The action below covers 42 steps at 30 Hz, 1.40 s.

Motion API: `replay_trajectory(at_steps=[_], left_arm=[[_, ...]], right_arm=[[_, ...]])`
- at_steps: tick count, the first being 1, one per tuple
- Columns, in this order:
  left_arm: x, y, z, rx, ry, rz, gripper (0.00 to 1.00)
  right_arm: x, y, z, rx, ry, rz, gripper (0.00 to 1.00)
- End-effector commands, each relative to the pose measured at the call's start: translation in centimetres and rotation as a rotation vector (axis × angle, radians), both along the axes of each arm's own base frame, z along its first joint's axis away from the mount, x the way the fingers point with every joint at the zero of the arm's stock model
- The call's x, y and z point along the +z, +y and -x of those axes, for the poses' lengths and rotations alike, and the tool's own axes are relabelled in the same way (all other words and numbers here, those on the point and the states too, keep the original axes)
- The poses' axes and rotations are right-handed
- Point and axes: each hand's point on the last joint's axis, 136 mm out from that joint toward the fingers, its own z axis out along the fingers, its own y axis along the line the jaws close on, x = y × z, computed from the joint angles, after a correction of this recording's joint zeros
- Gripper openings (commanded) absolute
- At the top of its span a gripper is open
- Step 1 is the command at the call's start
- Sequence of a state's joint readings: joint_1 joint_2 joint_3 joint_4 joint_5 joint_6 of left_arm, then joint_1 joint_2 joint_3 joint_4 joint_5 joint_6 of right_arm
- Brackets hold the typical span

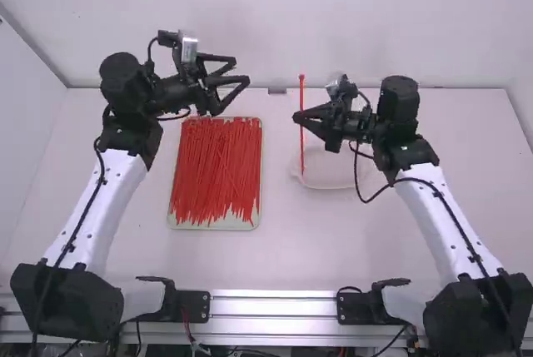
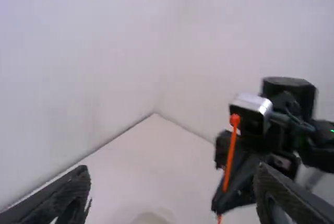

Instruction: Fasten the cable tie

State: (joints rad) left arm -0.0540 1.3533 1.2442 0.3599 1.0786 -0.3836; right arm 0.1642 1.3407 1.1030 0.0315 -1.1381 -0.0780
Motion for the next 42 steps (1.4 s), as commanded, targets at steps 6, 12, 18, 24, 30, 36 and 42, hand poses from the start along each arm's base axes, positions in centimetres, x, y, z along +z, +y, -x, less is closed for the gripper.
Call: replay_trajectory(at_steps=[6, 12, 18, 24, 30, 36, 42], left_arm=[[1.8, -2.3, 6.3, -0.299, -0.167, -0.051, 0.98], [2.5, -3.3, 7.7, -0.354, -0.238, -0.057, 0.99], [2.9, -3.5, 8.0, -0.372, -0.245, -0.049, 0.99], [2.5, -4.2, 8.7, -0.415, -0.224, -0.051, 0.99], [2.1, -4.5, 8.5, -0.417, -0.176, -0.045, 0.98], [1.7, -6.4, 9.7, -0.464, -0.216, -0.051, 0.92], [1.5, -6.3, 8.5, -0.405, -0.169, -0.040, 0.73]], right_arm=[[3.9, -0.6, 2.8, 0.186, -0.139, -0.081, 0.00], [4.0, 0.8, 3.8, 0.233, -0.147, -0.084, 0.00], [4.0, 2.3, 5.4, 0.309, -0.149, -0.092, 0.00], [4.0, 3.3, 6.3, 0.348, -0.153, -0.095, 0.00], [4.0, 3.4, 6.4, 0.350, -0.147, -0.095, 0.00], [4.0, 4.1, 7.1, 0.377, -0.142, -0.097, 0.00], [4.0, 4.2, 7.2, 0.382, -0.143, -0.098, 0.00]])
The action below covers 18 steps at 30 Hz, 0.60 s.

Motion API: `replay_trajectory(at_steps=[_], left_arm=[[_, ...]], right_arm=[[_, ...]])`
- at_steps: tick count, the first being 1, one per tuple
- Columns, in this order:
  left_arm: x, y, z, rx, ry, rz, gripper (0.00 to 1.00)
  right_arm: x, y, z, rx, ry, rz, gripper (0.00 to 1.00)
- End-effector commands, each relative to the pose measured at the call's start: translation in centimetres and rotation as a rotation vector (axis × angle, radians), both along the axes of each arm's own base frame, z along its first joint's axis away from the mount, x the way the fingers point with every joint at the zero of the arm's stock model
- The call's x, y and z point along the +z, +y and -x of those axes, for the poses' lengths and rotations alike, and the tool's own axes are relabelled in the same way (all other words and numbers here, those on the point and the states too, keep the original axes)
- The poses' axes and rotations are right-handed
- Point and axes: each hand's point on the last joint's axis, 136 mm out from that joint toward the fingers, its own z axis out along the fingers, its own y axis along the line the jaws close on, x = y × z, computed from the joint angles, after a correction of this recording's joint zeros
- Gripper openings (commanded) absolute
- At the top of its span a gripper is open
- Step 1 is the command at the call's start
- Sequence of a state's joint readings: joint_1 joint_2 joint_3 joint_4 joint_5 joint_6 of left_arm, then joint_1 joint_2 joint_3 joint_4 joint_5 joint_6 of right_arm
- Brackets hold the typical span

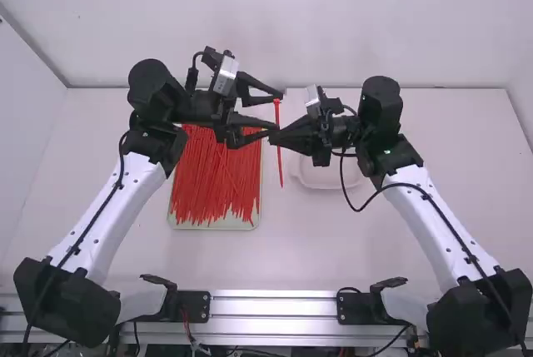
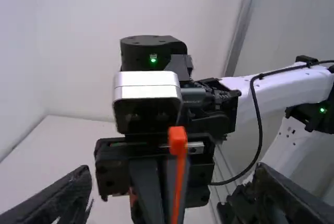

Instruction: Fasten the cable tie

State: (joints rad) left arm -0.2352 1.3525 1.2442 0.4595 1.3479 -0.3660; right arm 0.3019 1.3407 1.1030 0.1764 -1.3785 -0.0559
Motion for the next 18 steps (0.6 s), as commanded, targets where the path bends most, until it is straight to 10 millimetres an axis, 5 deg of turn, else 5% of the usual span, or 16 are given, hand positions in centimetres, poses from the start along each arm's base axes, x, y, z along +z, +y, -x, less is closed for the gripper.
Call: replay_trajectory(at_steps=[1, 6, 18], left_arm=[[1.01, 0.33, 0.03, 0.038, -0.043, 0.014, 0.70], [1.14, 0.17, -0.22, 0.055, -0.038, 0.020, 0.44], [1.18, 0.17, -0.24, 0.057, -0.046, 0.022, 0.25]], right_arm=[[1.36, -0.14, 0.34, 0.010, -0.036, -0.014, 0.00], [1.35, -0.41, 0.05, -0.002, -0.034, -0.013, 0.00], [1.32, -0.30, -0.04, -0.009, -0.036, -0.012, 0.00]])
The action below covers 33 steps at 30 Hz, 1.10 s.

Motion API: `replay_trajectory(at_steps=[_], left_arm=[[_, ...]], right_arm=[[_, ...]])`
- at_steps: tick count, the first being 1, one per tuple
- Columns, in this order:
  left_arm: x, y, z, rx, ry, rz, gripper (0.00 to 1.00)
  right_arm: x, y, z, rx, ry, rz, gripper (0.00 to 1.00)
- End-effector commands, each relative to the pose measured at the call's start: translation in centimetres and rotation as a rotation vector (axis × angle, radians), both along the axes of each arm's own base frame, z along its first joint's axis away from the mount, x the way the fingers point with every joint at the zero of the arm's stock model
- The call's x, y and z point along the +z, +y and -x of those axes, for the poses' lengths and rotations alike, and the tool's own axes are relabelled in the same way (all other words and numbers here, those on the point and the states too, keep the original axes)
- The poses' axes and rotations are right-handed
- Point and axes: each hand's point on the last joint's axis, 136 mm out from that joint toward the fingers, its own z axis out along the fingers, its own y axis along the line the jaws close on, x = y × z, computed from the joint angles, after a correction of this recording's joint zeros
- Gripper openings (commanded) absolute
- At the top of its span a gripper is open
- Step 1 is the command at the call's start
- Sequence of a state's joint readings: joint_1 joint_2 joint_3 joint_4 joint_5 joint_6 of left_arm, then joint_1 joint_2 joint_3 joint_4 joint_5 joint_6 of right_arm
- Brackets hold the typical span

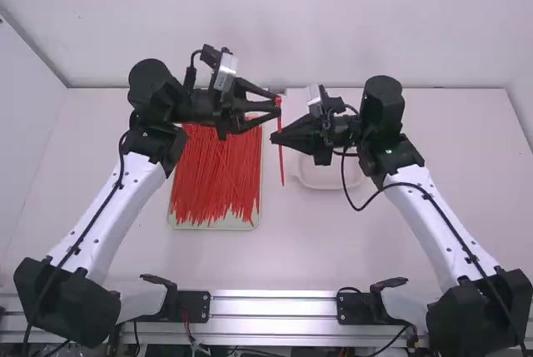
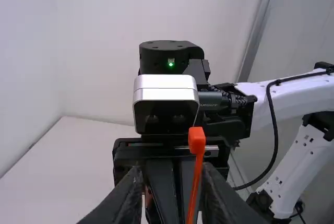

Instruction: Fasten the cable tie

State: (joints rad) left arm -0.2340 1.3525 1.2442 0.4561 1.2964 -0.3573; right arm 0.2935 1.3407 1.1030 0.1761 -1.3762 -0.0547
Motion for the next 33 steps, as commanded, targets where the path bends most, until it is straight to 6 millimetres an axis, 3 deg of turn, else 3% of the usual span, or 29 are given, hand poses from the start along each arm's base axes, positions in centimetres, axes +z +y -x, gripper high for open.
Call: replay_trajectory(at_steps=[1, 17, 18, 20, 27, 30, 33], left_arm=[[1.0, 0.1, 0.7, 0.005, -0.045, 0.010, 0.22], [1.2, -0.5, 1.2, -0.015, -0.059, 0.013, 0.17], [1.2, -0.5, 1.3, -0.018, -0.064, 0.014, 0.16], [1.3, -0.5, 1.1, -0.004, -0.062, 0.018, 0.02], [1.4, -0.5, 0.9, 0.006, -0.065, 0.022, 0.02], [1.4, -0.2, 0.6, 0.019, -0.066, 0.021, 0.02], [1.4, 0.4, 0.1, 0.041, -0.066, 0.022, 0.02]], right_arm=[[1.3, -0.1, 0.2, 0.002, -0.037, -0.012, 0.00], [1.3, 0.2, 0.1, -0.007, -0.039, -0.010, 0.00], [1.3, 0.2, 0.1, -0.007, -0.039, -0.010, 0.00], [1.3, 0.2, 0.1, -0.007, -0.039, -0.010, 0.00], [1.3, 0.2, 0.1, -0.006, -0.037, -0.009, 0.00], [1.3, 0.2, 0.2, -0.006, -0.036, -0.009, 0.07], [1.3, 0.1, 0.1, -0.010, -0.025, -0.008, 0.23]])
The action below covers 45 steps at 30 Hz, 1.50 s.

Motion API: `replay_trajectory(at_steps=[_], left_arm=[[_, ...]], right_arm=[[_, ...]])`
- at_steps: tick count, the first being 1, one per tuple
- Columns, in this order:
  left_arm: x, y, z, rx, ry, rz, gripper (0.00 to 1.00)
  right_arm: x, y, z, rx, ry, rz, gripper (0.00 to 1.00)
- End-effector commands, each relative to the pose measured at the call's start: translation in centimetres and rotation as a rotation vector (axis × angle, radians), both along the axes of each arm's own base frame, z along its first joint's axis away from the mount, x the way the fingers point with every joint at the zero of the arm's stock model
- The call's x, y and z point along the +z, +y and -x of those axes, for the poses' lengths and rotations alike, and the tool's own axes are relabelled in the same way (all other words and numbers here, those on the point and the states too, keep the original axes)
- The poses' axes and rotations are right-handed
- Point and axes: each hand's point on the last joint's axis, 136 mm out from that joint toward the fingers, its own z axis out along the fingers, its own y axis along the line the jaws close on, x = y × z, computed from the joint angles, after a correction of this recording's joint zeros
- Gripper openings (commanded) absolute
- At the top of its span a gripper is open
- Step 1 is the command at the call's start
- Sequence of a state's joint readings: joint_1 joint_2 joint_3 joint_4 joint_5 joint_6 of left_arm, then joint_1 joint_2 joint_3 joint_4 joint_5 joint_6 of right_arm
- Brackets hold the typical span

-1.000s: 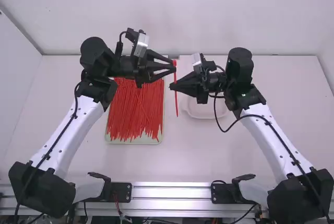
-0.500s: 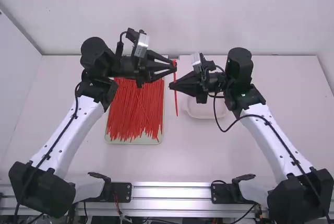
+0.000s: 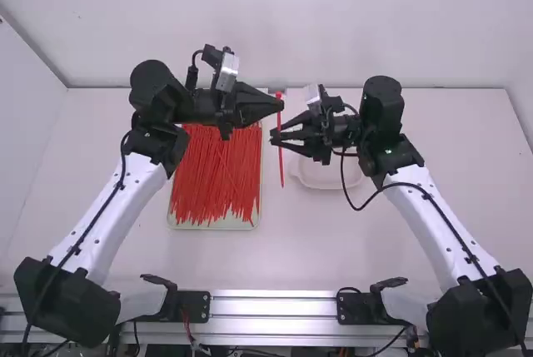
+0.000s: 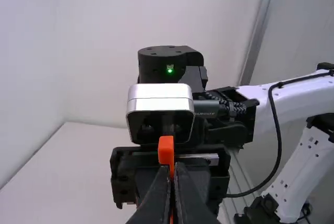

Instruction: Fasten the cable tie

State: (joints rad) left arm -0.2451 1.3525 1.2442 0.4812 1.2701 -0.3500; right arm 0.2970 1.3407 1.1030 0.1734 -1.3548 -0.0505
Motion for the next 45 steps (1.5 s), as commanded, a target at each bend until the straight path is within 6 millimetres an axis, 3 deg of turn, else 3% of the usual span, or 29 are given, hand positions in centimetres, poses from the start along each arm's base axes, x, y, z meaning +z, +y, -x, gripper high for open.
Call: replay_trajectory(at_steps=[1, 2, 3, 8, 12, 14, 16, 17, 19, 21, 24, 28, 34, 45], left_arm=[[1.1, 1.2, -0.2, 0.043, -0.034, 0.012, 0.02], [1.3, 1.6, -0.5, 0.058, -0.026, 0.017, 0.02], [1.4, 2.1, -1.0, 0.083, -0.008, 0.024, 0.02], [1.0, 3.8, -3.3, 0.170, 0.037, 0.033, 0.02], [0.0, 3.7, -4.5, 0.171, 0.063, 0.029, 0.02], [-1.0, 3.4, -5.6, 0.166, 0.109, 0.031, 0.01], [-1.4, 3.3, -6.3, 0.169, 0.125, 0.034, 0.02], [-2.4, 3.3, -7.7, 0.184, 0.177, 0.044, 0.02], [-3.4, 3.2, -8.7, 0.181, 0.211, 0.047, 0.02], [-4.4, 3.5, -9.8, 0.188, 0.268, 0.053, 0.02], [-6.4, 3.8, -11.7, 0.196, 0.378, 0.058, 0.02], [-8.3, 3.6, -13.4, 0.184, 0.542, 0.057, 0.02], [-9.0, 3.7, -13.8, 0.163, 0.709, 0.064, 0.02], [-7.8, 3.9, -12.5, 0.049, 1.130, 0.092, 0.02]], right_arm=[[1.4, -0.2, 0.1, -0.001, -0.004, -0.009, 0.41], [1.4, -0.4, 0.0, -0.008, 0.020, -0.007, 0.58], [1.4, -0.6, -0.1, -0.011, 0.050, -0.005, 0.98], [0.3, -1.8, -0.9, -0.050, 0.148, 0.020, 0.98], [-0.1, -2.4, 0.2, 0.017, 0.047, 0.003, 0.98], [0.2, -2.7, 1.9, 0.114, -0.044, -0.041, 0.98], [0.0, -2.7, 2.1, 0.121, -0.052, -0.045, 0.98], [-0.2, -2.7, 2.0, 0.112, -0.056, -0.041, 0.98], [-0.9, -2.6, 1.4, 0.071, -0.041, -0.018, 0.98], [-1.7, -2.5, 1.1, 0.035, 0.037, 0.016, 0.98], [-4.7, -2.4, 0.0, -0.093, 0.267, 0.139, 0.98], [-7.9, -3.3, -2.4, -0.274, 0.247, 0.283, 0.98], [-7.3, -3.0, -1.6, -0.195, 0.059, 0.253, 0.98], [-3.7, -4.1, 0.8, 0.005, -0.433, 0.002, 0.98]])
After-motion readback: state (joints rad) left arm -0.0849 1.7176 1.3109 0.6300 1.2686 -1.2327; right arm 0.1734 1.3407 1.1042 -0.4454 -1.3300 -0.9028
